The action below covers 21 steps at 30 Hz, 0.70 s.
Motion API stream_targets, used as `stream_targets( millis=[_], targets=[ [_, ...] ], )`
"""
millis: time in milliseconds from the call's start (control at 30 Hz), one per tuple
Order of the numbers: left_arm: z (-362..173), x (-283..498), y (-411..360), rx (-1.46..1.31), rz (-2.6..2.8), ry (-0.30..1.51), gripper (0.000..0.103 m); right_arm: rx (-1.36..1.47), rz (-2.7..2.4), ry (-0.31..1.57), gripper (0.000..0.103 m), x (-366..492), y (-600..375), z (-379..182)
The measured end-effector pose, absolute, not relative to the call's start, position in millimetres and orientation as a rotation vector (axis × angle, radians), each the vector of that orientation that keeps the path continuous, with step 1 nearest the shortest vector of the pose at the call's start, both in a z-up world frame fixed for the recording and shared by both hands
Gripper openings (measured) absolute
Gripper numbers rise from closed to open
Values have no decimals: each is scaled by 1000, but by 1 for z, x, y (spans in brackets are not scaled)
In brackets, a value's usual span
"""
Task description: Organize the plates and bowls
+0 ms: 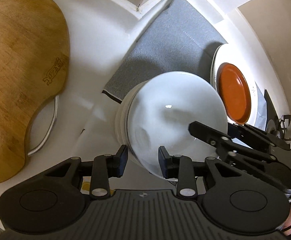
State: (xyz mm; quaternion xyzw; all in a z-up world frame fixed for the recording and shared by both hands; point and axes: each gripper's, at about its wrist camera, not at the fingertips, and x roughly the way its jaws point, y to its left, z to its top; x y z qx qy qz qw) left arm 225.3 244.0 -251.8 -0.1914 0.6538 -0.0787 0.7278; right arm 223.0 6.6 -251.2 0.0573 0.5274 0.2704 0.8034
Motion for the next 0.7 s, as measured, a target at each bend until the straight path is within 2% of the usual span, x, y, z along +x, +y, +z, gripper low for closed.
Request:
stream_targets(
  millis=[300,400,500,567,700],
  targets=[
    [-250,225,248,-429,-198,1426,34,126,583,1115,41,217,-3,-232],
    [-250,225,251,-434,-200,1416,34,191,605,1123,28,216,-13,-238],
    [-248,226,253,-433,-200,1403,35,237,594,1135,22,216,-18,-249],
    [-247,227,254,-427,-202,1394,35,249,581,1140,14,216,-20,-256],
    [-246,231,258,-418,-203,1391,35,329,568,1166,12,216,-27,-268]
  ],
)
